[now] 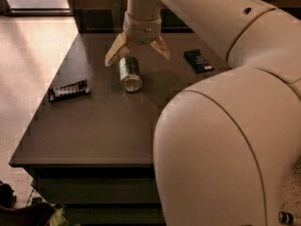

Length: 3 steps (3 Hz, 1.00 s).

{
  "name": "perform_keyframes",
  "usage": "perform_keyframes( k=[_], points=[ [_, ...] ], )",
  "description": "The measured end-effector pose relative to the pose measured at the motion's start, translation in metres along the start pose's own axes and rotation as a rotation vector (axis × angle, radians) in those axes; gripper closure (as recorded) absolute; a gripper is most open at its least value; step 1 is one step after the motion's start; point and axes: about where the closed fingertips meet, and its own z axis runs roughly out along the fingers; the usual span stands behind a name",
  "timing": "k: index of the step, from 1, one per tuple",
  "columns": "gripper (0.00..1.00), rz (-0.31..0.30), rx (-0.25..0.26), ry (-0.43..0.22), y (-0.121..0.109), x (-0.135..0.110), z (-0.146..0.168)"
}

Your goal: Place green can upright

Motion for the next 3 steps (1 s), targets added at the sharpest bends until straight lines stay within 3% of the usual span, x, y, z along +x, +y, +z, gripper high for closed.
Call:
perform_keyframes(
  k=[1, 3],
  points=[
    [0.00, -0.017, -0.005, 0.007, 0.003, -0.007, 0.009],
    [0.02, 0.009, -0.018, 0.000, -0.003, -0.014, 0.030]
  ],
)
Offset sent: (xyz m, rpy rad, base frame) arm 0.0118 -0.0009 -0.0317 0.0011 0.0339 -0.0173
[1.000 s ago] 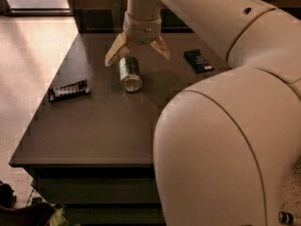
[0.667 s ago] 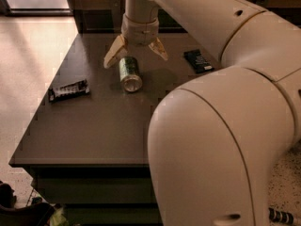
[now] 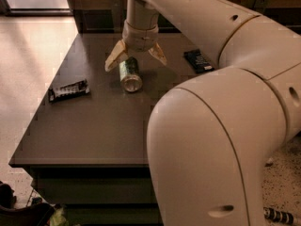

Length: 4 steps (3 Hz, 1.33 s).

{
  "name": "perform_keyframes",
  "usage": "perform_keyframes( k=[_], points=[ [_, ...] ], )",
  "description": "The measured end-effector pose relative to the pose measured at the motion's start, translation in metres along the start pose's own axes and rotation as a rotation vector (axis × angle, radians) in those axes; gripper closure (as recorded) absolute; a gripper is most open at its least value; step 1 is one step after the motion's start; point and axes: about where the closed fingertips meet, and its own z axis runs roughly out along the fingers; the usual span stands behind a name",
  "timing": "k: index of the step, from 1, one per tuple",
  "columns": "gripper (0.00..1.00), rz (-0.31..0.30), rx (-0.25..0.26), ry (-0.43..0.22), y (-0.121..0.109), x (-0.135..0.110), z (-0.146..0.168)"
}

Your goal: Place green can upright

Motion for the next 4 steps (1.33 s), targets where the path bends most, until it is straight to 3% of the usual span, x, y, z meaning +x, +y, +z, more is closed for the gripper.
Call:
perform_keyframes(
  k=[1, 3, 4],
  points=[
    [0.25, 0.006, -0.009, 0.000, -0.0011, 0.0001, 0.0073],
    [0.87, 0.004, -0.010, 0.001, 0.0006, -0.0023, 0.0136],
    [1.00, 0.003, -0.010, 0.001, 0.0012, -0.0029, 0.0157]
  ],
)
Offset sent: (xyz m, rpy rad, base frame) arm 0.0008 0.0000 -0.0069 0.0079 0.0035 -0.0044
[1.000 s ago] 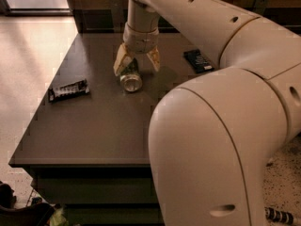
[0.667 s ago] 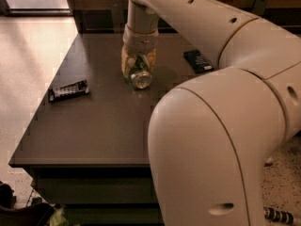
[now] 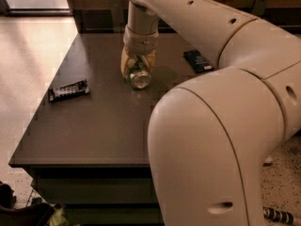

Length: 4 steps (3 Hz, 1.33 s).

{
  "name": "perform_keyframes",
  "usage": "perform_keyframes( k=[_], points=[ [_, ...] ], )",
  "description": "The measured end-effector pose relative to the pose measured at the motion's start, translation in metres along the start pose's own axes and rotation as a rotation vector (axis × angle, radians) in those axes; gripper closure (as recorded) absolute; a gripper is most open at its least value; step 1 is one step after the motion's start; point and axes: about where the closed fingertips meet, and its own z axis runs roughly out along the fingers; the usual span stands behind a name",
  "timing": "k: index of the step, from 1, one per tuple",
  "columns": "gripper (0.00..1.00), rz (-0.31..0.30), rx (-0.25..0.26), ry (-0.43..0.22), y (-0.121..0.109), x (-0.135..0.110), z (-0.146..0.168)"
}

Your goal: Place green can upright

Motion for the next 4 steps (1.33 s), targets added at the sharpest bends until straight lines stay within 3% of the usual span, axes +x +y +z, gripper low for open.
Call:
perform_keyframes(
  k=[2, 4],
  points=[
    [1.00, -0.012, 0.011, -0.021, 0.000, -0.003, -0.005],
    [1.00, -0.044, 0.081, -0.274, -0.018, -0.007, -0.059]
  ],
)
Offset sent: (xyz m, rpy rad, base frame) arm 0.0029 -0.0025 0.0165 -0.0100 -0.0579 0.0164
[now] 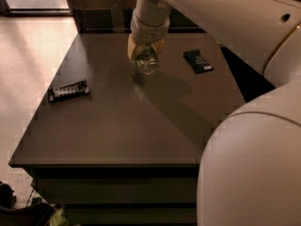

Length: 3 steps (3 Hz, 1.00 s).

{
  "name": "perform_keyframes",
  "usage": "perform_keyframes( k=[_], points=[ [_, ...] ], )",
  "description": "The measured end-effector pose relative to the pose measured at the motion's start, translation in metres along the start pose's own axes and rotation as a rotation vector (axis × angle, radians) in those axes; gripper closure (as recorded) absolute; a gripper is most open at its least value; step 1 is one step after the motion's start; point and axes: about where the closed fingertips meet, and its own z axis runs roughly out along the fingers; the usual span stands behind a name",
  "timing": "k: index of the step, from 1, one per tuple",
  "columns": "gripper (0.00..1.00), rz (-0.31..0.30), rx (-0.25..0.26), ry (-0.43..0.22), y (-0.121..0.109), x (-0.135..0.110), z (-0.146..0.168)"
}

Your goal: Place green can upright

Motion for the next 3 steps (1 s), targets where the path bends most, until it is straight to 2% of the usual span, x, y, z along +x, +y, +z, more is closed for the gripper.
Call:
perform_keyframes(
  k=[1, 2, 3],
  points=[
    [1.00, -0.032, -0.062, -0.136, -0.006, -0.004, -0.021],
    [1.00, -0.065, -0.267, -0.347, -0.017, -0.021, -0.042],
    [1.00, -0.092, -0.432, -0.444, -0.014, -0.024, -0.054]
  ],
)
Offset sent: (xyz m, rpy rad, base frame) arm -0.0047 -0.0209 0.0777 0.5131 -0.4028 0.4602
